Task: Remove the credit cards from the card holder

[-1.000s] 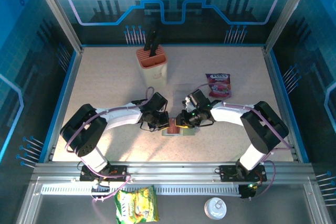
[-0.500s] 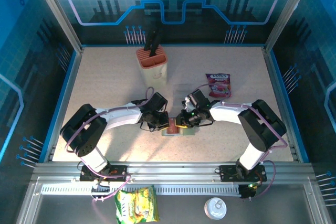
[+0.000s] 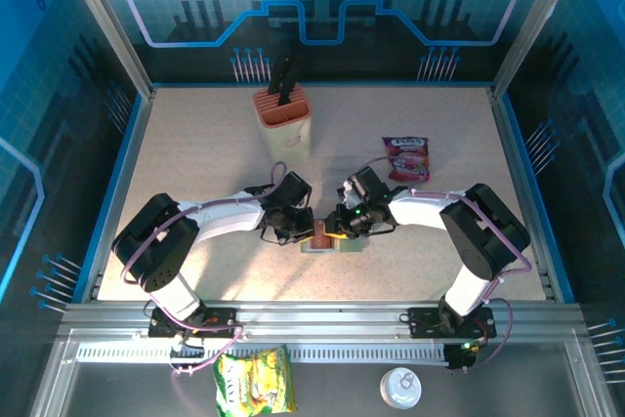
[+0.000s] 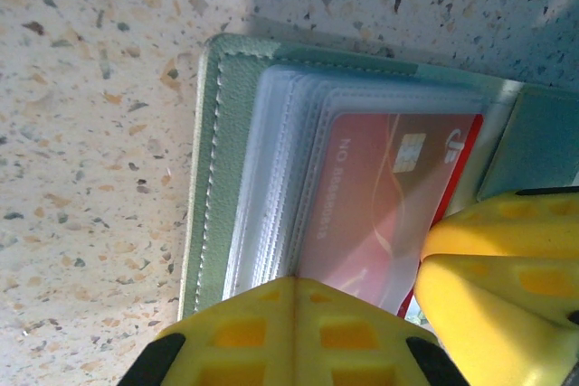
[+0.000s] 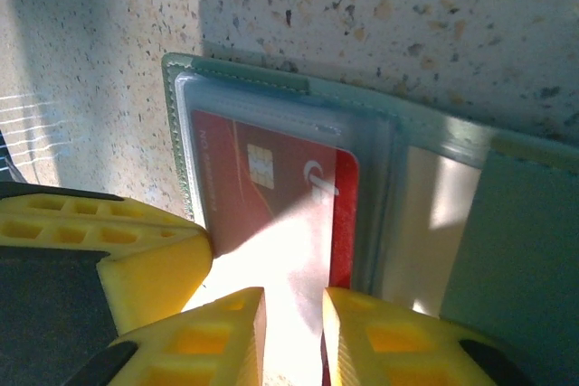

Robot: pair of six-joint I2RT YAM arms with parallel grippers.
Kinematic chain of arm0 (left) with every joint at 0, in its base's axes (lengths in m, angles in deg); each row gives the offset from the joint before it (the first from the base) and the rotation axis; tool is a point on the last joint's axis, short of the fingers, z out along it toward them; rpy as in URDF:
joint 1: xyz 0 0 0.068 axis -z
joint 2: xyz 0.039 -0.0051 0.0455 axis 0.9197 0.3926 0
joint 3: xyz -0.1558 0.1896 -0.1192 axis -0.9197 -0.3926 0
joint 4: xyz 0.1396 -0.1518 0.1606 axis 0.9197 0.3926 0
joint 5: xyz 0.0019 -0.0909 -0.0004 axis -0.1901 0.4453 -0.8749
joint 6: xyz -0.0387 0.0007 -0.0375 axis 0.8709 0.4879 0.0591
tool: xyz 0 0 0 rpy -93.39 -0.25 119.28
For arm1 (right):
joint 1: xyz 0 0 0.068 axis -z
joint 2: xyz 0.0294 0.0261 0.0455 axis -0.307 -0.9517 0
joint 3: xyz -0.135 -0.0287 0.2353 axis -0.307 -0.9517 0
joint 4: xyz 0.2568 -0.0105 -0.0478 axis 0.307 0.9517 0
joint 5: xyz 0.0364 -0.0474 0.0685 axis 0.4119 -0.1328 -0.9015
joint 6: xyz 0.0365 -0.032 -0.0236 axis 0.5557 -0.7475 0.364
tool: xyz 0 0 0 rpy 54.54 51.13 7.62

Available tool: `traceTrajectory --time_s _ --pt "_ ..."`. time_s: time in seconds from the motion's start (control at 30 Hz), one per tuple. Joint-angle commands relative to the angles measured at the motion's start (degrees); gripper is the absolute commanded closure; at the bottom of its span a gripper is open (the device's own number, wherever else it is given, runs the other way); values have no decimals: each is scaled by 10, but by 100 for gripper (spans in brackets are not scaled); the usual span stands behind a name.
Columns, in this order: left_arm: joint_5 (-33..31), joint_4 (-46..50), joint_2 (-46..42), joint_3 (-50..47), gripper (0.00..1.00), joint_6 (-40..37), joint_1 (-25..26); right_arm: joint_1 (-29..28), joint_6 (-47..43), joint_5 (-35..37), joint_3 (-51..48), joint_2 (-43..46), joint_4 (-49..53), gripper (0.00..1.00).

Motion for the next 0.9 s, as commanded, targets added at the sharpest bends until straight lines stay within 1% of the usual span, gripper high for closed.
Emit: traceTrajectory --time_s 0.0,0.13,0.6,0.87 --pt "-19 35 3 3 100 -10 -1 8 -12 23 5 -7 39 75" --pt "-19 36 2 3 100 -10 0 8 -20 37 7 4 56 75" --pt "-19 31 -5 3 100 -9 -1 8 -26 41 14 45 76 75" --pt "-6 37 -16 33 100 -15 0 20 -38 38 4 65 77 74"
